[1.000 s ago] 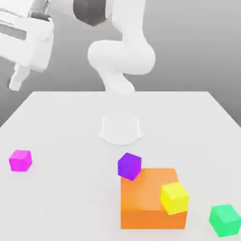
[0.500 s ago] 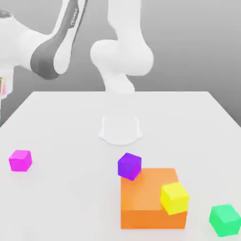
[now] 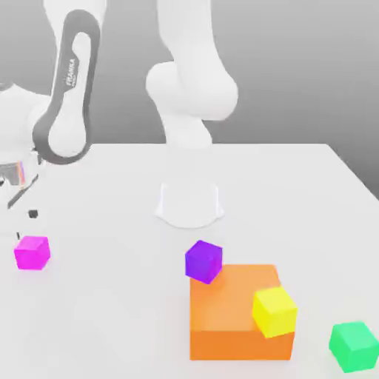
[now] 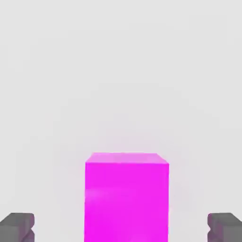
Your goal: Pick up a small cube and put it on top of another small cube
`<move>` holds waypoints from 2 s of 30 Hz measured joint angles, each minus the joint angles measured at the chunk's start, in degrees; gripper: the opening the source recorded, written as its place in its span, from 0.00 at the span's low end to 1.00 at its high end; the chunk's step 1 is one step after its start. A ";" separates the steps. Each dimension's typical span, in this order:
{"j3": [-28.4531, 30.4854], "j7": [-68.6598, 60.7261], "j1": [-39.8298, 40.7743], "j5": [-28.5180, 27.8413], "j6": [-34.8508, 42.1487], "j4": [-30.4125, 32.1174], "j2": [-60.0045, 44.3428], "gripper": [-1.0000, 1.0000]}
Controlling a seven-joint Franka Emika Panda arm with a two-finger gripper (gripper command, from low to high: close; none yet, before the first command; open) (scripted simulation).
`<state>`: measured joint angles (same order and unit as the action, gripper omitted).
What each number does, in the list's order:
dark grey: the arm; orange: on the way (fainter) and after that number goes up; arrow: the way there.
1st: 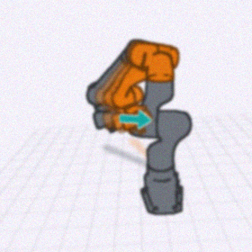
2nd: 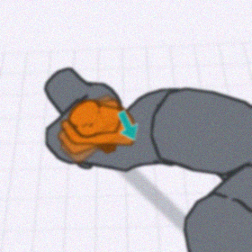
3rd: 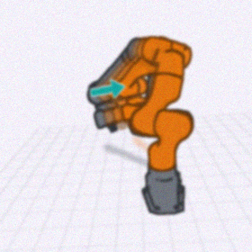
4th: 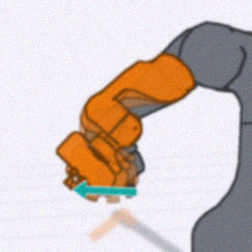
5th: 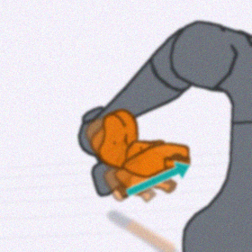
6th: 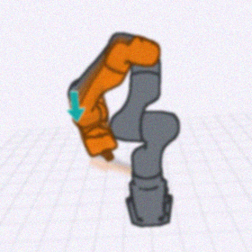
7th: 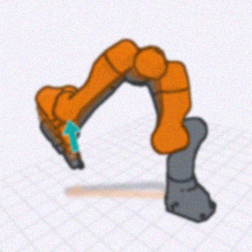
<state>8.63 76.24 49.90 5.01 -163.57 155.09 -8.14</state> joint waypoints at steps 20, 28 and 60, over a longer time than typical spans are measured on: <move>-2.85 -1.36 2.43 2.00 -3.55 -0.81 -4.22 0.00; -2.35 8.15 -1.93 -4.60 4.08 -0.13 3.83 0.00; -27.04 80.54 -47.39 -5.54 20.89 -12.20 8.63 0.00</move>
<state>-18.41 156.78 2.51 -0.53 -142.68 142.89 0.49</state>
